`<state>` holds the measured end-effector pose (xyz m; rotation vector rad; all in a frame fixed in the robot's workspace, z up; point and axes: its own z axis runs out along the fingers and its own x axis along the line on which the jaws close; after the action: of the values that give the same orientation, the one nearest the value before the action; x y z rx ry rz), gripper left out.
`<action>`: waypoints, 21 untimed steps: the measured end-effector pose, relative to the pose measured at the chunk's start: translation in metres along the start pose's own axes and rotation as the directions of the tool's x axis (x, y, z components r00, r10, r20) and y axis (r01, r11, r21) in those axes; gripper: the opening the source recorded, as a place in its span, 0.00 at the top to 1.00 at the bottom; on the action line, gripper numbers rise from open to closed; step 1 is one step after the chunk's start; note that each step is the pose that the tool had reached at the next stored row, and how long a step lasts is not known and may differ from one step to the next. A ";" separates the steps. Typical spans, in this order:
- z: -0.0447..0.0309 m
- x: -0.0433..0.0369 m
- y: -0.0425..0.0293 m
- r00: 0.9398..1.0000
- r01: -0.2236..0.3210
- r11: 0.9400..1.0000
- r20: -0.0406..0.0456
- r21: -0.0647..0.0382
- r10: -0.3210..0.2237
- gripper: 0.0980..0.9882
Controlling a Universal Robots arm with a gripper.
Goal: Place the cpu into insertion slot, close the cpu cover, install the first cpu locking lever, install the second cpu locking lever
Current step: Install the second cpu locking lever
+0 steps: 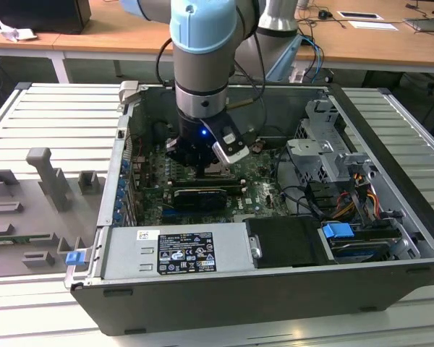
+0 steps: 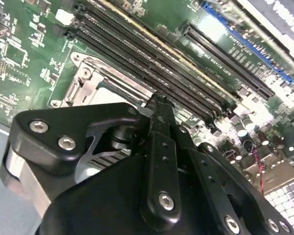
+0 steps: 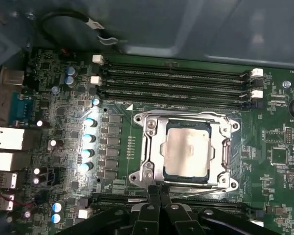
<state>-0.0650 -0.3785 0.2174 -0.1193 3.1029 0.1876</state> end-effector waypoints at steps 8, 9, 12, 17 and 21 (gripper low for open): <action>0.0024 0.0126 -0.0119 1.000 0.006 0.998 0.007 -0.062 -0.005 0.99; 0.0032 0.0134 -0.0123 1.000 0.007 0.998 0.007 -0.066 -0.006 0.99; 0.0066 0.0144 -0.0127 1.000 0.012 0.997 0.008 -0.078 -0.012 0.99; 0.0128 0.0205 -0.0129 0.999 0.033 0.994 0.008 -0.102 -0.032 0.99; 0.0188 0.0213 -0.0136 0.999 0.050 0.992 0.007 -0.115 -0.050 0.99</action>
<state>-0.0847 -0.3913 0.1964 -0.1994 3.0803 0.3652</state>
